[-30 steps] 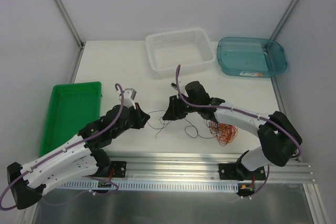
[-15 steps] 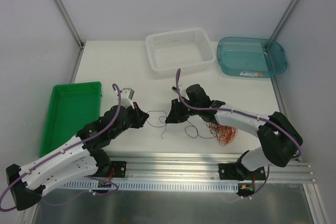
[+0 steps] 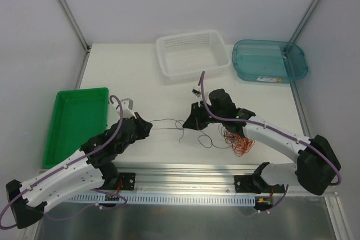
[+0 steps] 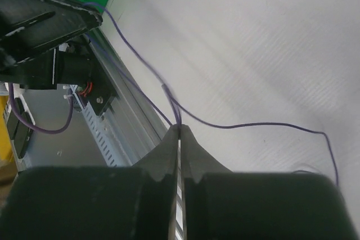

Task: Untangle the cables
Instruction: Untie the cable.

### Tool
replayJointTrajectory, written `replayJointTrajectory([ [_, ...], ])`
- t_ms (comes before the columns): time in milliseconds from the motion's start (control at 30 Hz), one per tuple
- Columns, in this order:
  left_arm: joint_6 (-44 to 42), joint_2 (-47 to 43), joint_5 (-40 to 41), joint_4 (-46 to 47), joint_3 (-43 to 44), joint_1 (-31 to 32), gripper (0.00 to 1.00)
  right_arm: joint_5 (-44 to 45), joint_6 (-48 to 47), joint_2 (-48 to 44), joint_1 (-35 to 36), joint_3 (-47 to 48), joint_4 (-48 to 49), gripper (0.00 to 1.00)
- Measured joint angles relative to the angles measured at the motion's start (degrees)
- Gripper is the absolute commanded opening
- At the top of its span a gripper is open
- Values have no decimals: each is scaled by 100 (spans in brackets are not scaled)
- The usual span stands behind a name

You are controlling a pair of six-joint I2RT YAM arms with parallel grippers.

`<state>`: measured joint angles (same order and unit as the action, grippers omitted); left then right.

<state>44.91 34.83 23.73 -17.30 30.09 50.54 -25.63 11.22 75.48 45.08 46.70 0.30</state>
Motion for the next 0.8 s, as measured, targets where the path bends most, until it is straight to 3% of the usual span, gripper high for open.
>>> replayJointTrajectory([
  [333,2092,-356,186,-85,-297,2,0,535,35,-1478,-74,-245,-328,1],
  [733,3646,535,-1150,964,-557,0,0,1711,428,-2627,-50,-726,181,1],
  [800,3926,501,-1346,1340,-807,-2,6,1735,446,-2627,-52,-732,350,1],
])
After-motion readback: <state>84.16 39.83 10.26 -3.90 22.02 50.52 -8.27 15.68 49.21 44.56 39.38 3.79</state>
